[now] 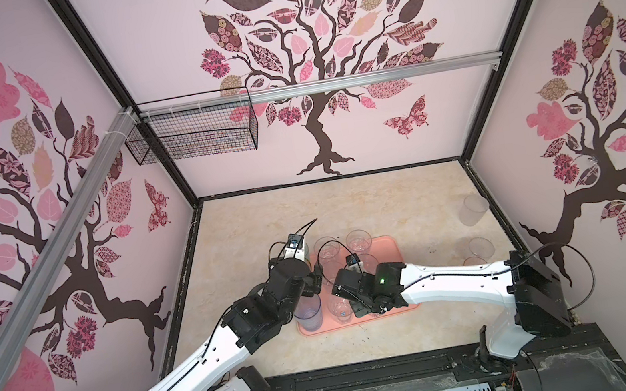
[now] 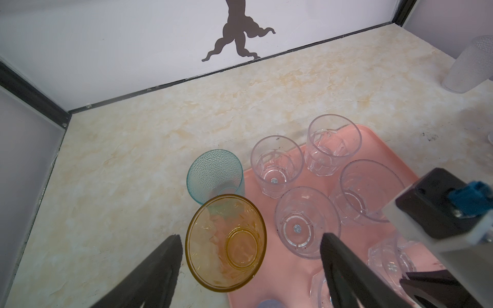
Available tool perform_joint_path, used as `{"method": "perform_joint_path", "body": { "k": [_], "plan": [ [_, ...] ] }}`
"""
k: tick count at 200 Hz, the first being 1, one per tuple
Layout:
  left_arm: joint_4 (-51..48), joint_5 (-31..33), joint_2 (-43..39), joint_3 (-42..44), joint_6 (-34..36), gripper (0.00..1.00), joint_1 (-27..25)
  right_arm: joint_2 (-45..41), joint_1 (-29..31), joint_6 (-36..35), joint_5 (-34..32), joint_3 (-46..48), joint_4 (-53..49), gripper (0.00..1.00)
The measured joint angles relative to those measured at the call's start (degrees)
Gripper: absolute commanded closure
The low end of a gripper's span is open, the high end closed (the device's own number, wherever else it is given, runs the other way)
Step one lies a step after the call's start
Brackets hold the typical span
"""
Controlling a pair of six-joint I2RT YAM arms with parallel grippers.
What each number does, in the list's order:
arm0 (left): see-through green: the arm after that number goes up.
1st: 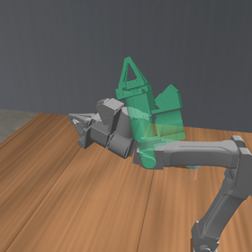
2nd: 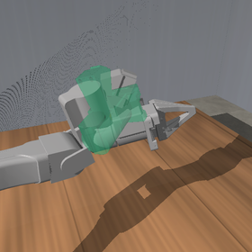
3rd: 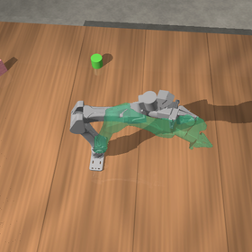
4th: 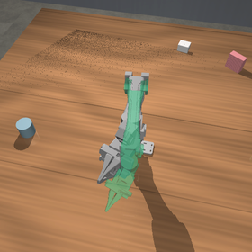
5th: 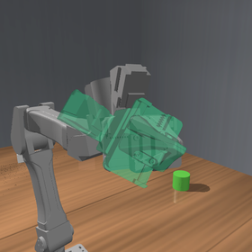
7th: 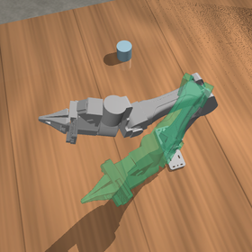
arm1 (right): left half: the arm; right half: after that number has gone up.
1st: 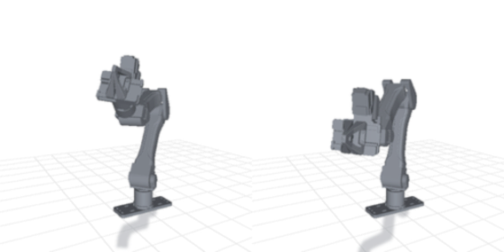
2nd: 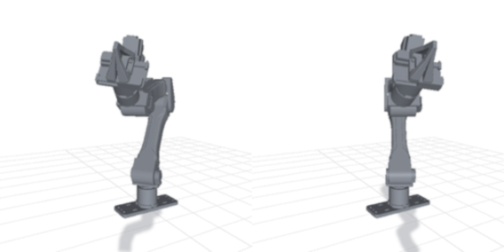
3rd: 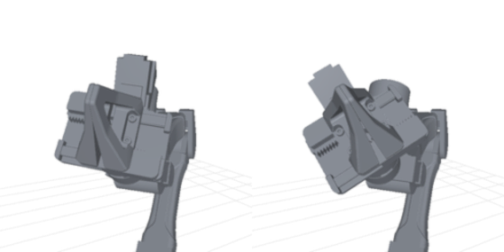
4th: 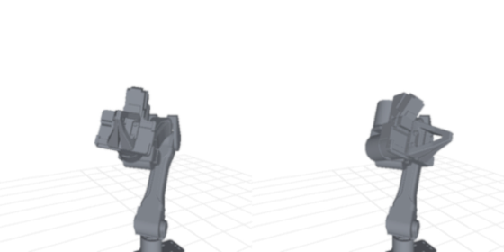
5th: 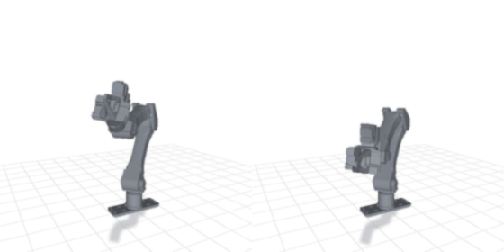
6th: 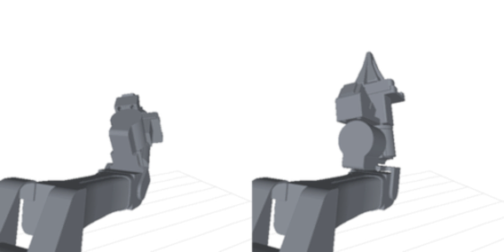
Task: Place the glasses into the tray
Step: 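Lower the clear cup onto the tray edge nearest the robot with right gripper, then open right gripper and move it back to the pink cup on the table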
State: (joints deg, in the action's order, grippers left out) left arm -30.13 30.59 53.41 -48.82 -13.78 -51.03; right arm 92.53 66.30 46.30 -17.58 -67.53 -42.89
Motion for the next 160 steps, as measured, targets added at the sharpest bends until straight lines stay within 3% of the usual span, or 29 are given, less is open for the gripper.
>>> {"method": "perform_joint_path", "body": {
  "k": [28,53,102,160],
  "plan": [
    [0.0,0.02,0.48,0.0,0.02,0.15,0.0,0.0,0.0,-0.02,0.11,0.02,0.55,1.0],
    [-0.02,0.02,0.61,0.0,0.02,0.15,0.0,0.0,0.0,-0.02,0.09,0.02,0.7,0.94],
    [0.0,0.2,0.61,0.0,0.26,0.15,0.0,-0.57,0.0,-0.92,0.96,0.02,-0.07,0.71],
    [0.0,0.17,1.86,-0.07,1.44,0.16,0.0,-5.05,-0.37,-1.31,1.36,-1.42,-3.17,0.65]
  ]
}}
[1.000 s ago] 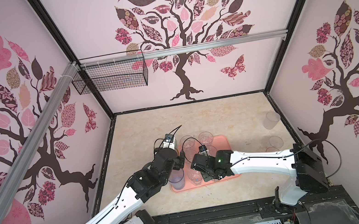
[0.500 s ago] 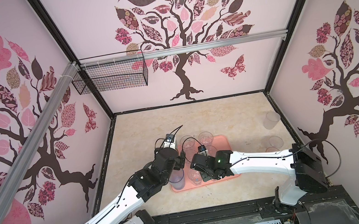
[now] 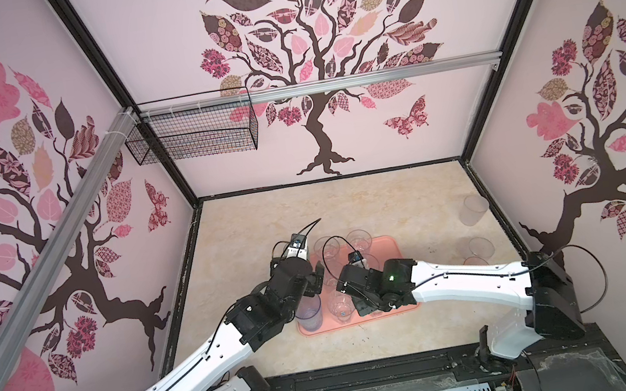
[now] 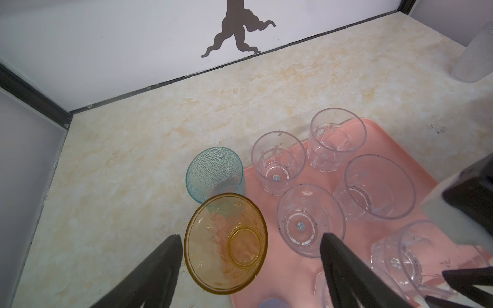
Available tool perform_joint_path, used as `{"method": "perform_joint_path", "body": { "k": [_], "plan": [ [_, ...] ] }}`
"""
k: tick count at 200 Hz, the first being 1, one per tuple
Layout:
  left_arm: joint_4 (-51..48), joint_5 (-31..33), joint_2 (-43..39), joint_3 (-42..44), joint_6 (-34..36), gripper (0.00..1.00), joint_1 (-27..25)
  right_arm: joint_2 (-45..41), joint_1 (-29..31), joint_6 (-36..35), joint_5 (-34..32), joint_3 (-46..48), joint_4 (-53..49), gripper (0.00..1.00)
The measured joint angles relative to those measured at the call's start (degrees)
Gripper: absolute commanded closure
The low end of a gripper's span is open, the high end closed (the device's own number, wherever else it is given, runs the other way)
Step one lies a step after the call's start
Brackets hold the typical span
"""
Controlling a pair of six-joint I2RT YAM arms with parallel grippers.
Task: Place the glasses into the tray
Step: 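Open right gripper and move it back to the pink cup on the table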
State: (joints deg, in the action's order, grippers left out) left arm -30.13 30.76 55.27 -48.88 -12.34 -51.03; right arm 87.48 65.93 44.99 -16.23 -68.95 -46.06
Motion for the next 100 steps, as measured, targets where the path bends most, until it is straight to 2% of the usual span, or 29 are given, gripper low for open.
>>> {"method": "perform_joint_path", "body": {
  "k": [31,59,100],
  "plan": [
    [-0.85,-0.09,3.19,-2.47,2.82,0.16,0.0,-5.22,-3.26,-0.24,0.22,-0.42,-0.46,0.63],
    [0.46,-2.32,6.23,-6.34,4.92,0.16,0.0,-10.47,-11.02,-1.97,-0.07,-0.42,-1.53,0.61],
    [6.25,-8.92,9.73,-7.65,3.65,0.18,0.0,-14.8,-22.45,-5.42,-1.62,1.01,-3.5,0.56]
  ]
}}
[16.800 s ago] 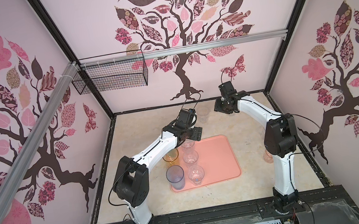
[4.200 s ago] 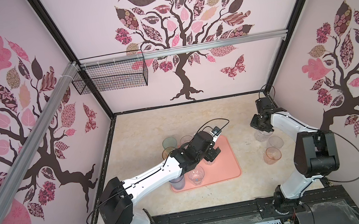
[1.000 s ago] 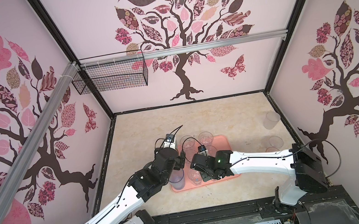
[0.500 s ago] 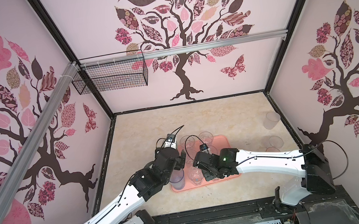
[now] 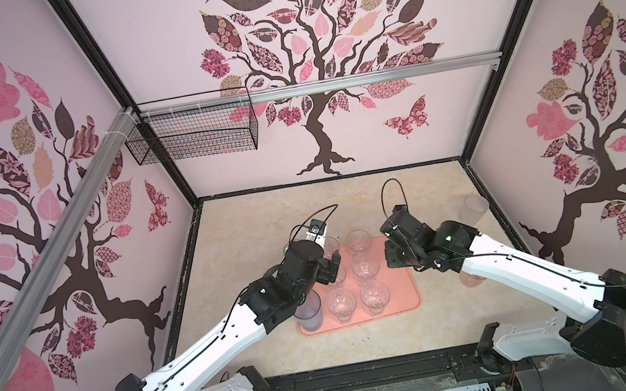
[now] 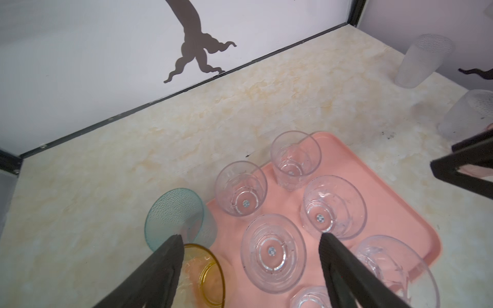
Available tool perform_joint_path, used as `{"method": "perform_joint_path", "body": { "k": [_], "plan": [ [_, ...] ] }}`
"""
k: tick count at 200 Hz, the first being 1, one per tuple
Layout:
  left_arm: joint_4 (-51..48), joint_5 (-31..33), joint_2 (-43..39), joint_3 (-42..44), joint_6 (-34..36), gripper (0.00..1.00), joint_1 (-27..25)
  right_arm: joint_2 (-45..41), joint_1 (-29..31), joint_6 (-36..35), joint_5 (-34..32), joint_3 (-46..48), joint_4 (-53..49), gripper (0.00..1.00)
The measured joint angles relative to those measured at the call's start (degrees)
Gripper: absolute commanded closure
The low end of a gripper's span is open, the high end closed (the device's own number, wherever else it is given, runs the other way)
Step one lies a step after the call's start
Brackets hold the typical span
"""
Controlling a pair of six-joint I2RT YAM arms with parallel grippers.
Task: Place the glasses into the tray
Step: 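Open right gripper and move it back to the pink cup on the table, then close right gripper on the pink cup's rim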
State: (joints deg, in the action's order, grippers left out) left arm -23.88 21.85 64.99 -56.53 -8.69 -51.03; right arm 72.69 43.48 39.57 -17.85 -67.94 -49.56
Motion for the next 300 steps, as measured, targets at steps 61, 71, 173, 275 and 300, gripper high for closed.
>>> {"method": "perform_joint_path", "body": {
  "k": [61,71,173,275,300],
  "plan": [
    [3.96,-3.08,10.32,-4.55,-0.02,0.18,-4.59,-1.7,-14.82,-2.1,-3.69,8.22,-2.89,0.49],
    [4.52,-3.26,11.02,-4.57,0.13,0.18,-5.6,-2.1,-16.98,-2.23,-3.93,9.77,-2.89,0.46],
    [8.81,-5.14,17.0,-5.05,2.21,0.18,-6.34,-6.01,-31.34,-1.14,-4.44,20.17,2.51,0.4],
    [9.05,-6.05,18.05,-5.09,2.67,0.18,-6.34,-2.23,-35.56,-3.04,-2.38,23.08,10.67,0.53],
    [9.27,-5.6,18.05,-5.09,2.51,0.17,-6.34,-1.7,-36.13,-3.63,-1.79,24.02,12.33,0.59]
  ]
}}
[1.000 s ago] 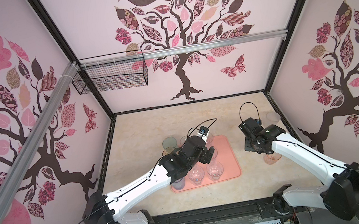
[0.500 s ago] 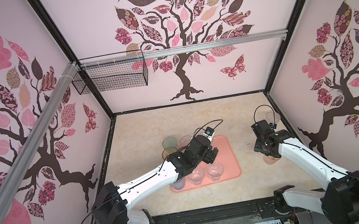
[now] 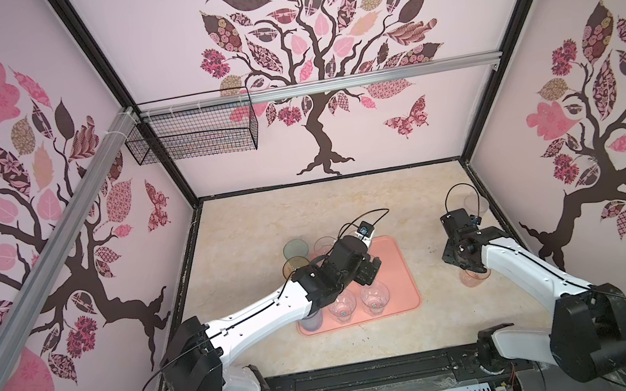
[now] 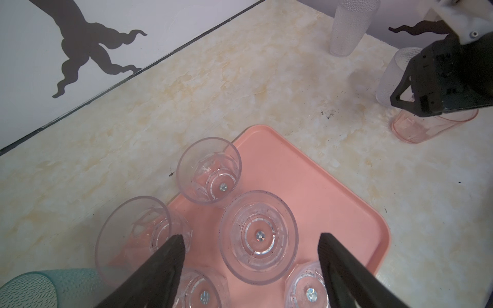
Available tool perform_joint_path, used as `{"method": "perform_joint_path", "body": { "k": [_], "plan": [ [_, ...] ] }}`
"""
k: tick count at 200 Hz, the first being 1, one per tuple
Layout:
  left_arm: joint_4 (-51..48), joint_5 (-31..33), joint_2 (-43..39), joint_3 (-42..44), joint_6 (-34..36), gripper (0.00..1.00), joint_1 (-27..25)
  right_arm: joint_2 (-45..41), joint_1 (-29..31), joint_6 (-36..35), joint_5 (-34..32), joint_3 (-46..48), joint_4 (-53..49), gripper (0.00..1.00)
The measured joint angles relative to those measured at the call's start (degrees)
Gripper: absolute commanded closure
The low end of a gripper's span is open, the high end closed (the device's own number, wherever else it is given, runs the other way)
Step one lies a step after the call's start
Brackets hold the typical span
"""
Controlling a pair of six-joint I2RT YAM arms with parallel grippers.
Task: Place the glasses into the tray
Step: 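Close right gripper on the pink cup's rim, then carry the pink cup with right gripper to the tray's far corner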
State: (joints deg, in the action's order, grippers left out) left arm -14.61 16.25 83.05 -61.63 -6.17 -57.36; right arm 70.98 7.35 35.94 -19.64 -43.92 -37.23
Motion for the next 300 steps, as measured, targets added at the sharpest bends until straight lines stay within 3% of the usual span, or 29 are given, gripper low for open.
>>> {"method": "perform_joint_path", "body": {
  "k": [104,169,300],
  "plan": [
    [-0.04,0.33,0.0,0.0,-1.31,0.17,0.0,0.39,0.0,-1.16,2.82,3.17,3.34,0.9],
    [-0.07,2.45,0.0,0.0,-0.42,0.17,0.0,0.44,0.0,-1.53,5.68,2.14,2.58,0.96],
    [-0.02,5.03,0.31,0.0,0.68,0.16,0.0,0.09,0.0,-2.99,14.62,-4.02,2.05,0.99]
  ]
}}
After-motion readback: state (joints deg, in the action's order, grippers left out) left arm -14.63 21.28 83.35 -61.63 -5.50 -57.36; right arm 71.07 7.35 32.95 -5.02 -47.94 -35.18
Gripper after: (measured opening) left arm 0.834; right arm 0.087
